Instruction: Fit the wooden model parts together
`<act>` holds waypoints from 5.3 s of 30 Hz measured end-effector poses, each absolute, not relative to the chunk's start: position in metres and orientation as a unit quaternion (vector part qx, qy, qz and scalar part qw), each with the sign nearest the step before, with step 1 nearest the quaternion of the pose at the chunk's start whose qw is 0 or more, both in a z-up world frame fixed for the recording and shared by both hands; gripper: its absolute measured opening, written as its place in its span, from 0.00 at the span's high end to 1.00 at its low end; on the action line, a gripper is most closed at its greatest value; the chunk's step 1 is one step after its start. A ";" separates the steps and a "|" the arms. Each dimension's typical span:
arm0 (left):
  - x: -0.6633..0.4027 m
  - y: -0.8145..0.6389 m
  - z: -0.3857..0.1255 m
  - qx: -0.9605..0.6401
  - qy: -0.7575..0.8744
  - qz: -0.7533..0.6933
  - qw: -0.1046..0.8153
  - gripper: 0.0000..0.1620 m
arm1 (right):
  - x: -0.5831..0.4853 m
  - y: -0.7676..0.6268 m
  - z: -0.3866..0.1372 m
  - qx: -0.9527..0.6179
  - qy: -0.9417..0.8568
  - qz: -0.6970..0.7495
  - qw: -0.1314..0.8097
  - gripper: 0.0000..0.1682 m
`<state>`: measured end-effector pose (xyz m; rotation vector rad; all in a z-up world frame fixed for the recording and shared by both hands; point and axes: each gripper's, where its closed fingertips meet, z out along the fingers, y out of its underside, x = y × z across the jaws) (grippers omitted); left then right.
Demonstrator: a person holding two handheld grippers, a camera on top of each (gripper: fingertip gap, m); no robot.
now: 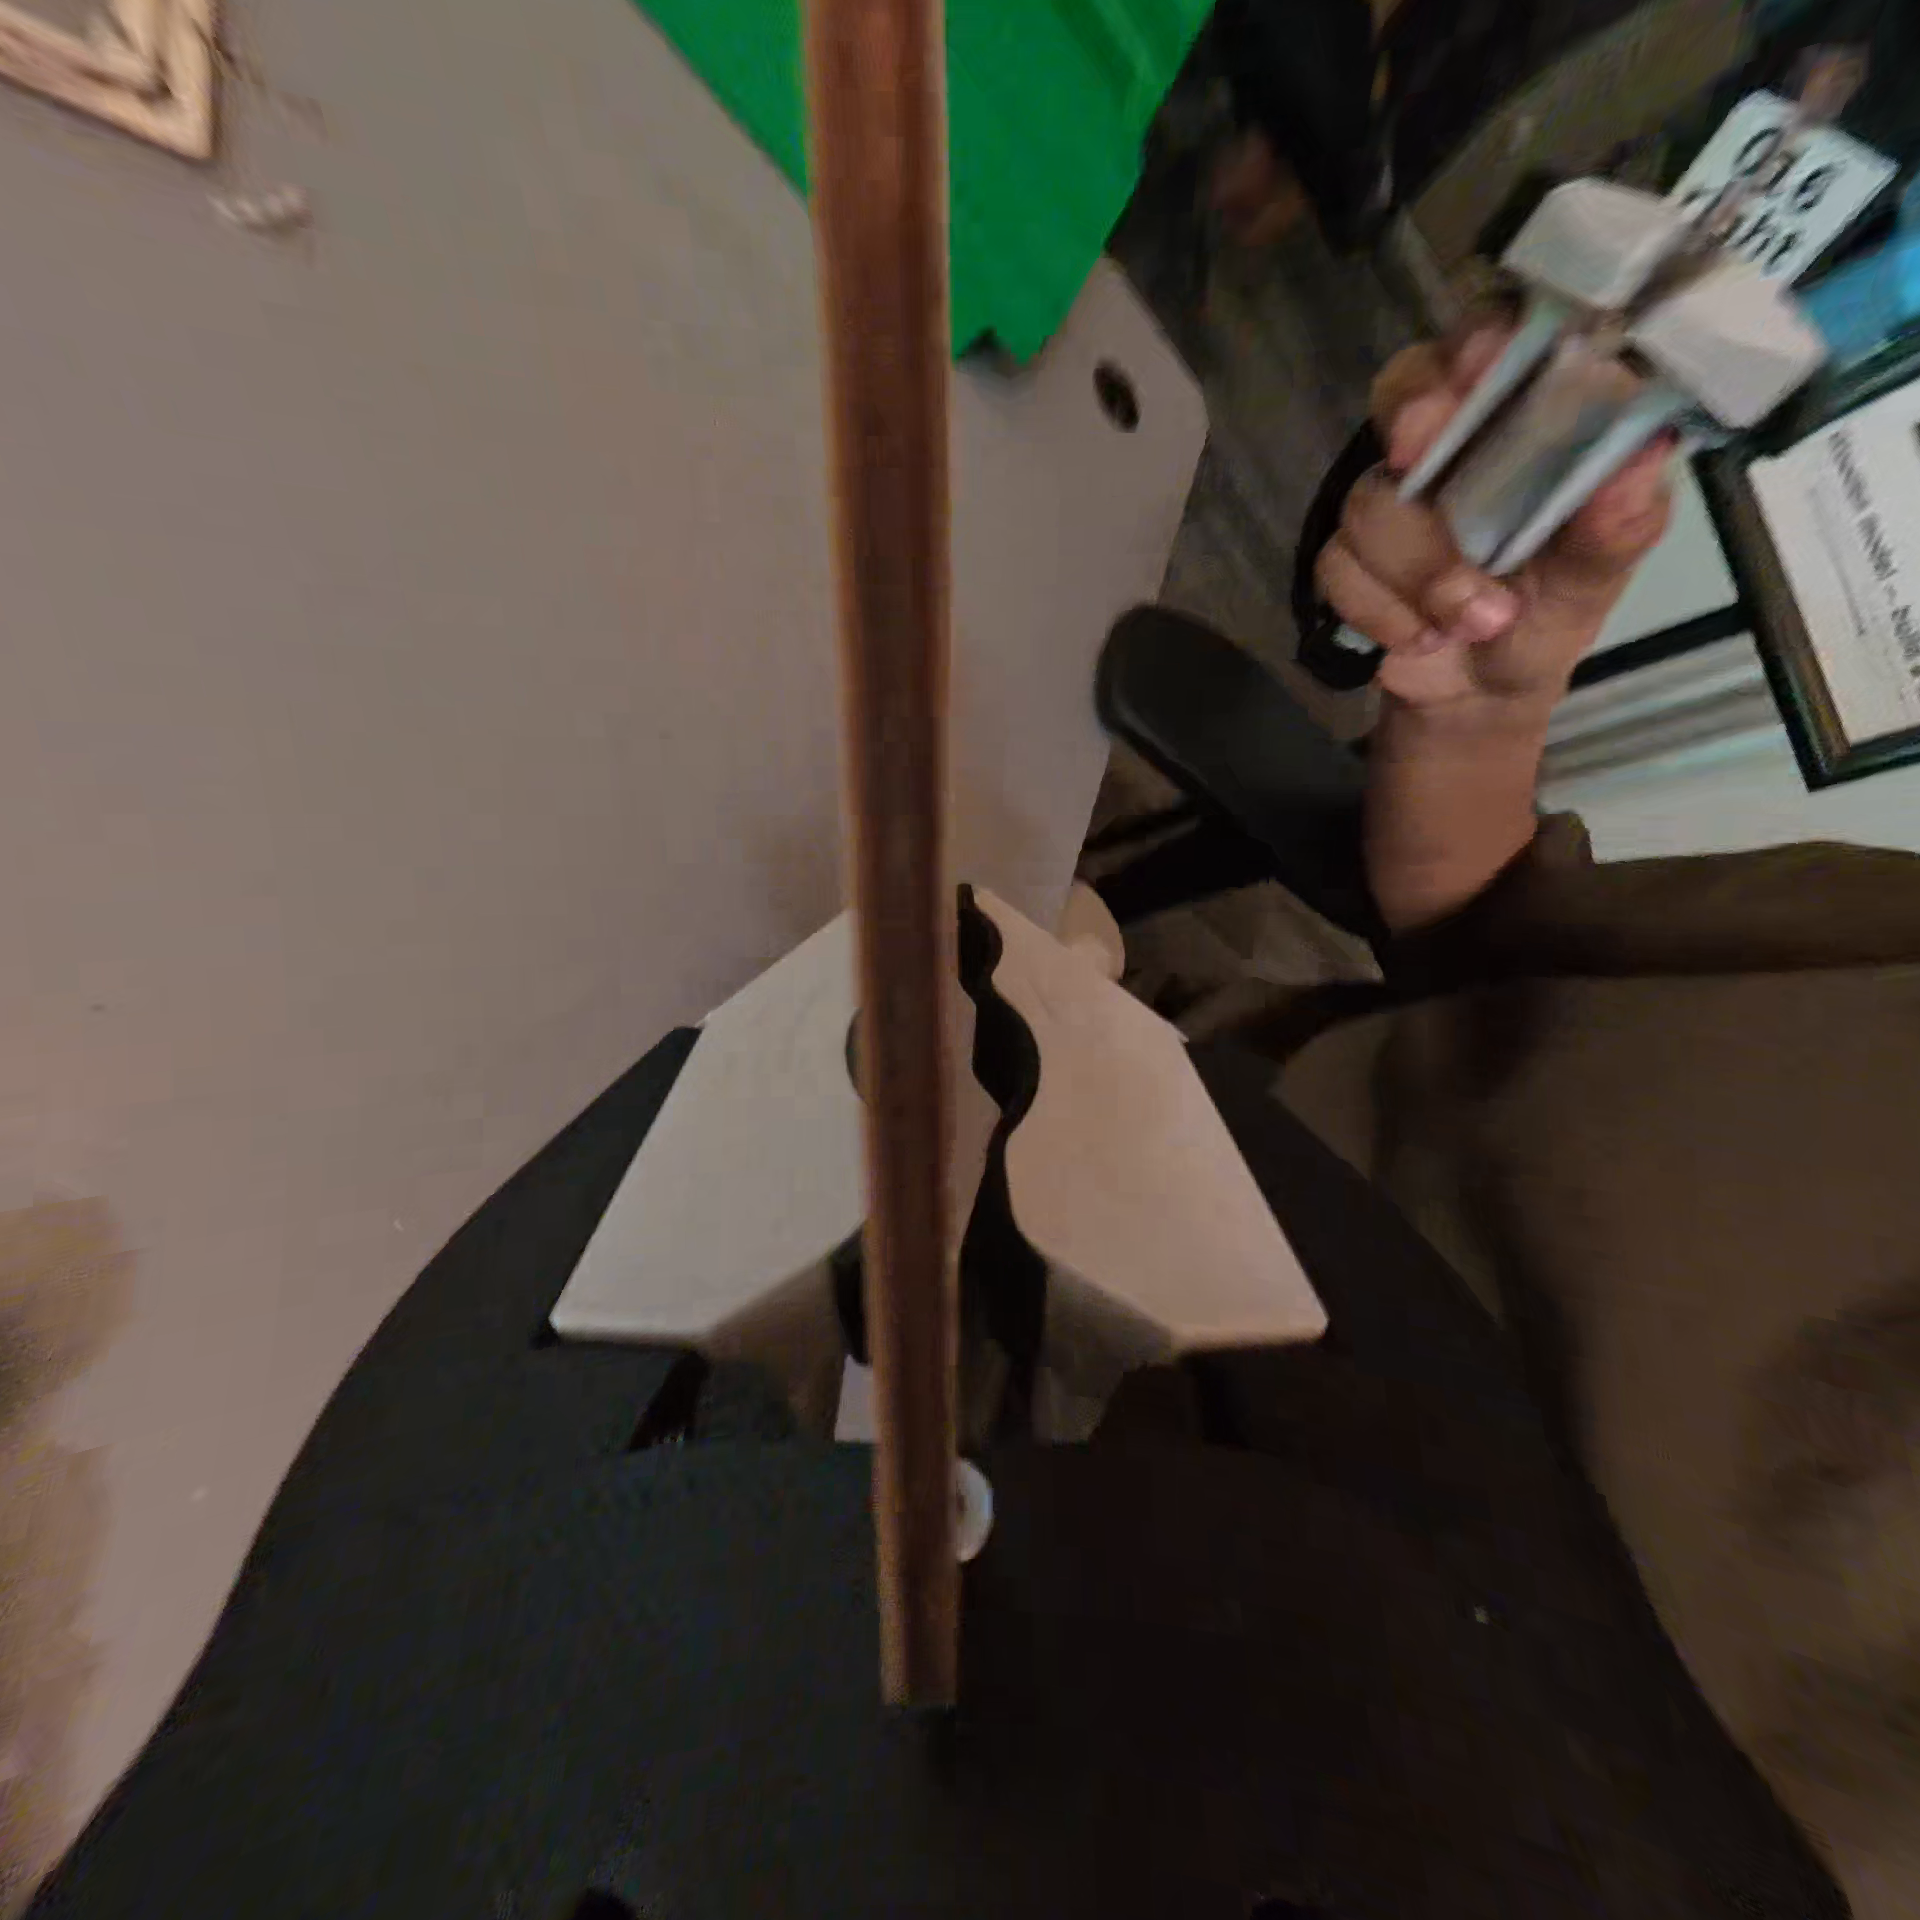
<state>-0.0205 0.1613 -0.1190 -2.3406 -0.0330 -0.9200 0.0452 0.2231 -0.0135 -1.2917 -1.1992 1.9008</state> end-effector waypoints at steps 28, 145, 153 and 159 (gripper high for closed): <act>-0.089 0.177 -0.128 -0.921 0.031 -0.193 0.337 0.58 | 0.012 0.255 -0.110 -0.579 -0.435 0.658 0.206 1.00; -0.098 0.117 -0.105 -0.577 -0.185 -0.484 0.631 1.00 | -0.057 0.151 -0.109 -0.390 -0.605 0.598 0.352 0.79; -0.099 0.117 -0.106 -0.573 -0.189 -0.489 0.630 1.00 | -0.057 0.151 -0.109 -0.391 -0.605 0.598 0.351 0.79; -0.100 0.117 -0.106 -0.570 -0.192 -0.490 0.630 1.00 | -0.058 0.152 -0.110 -0.393 -0.604 0.599 0.350 0.79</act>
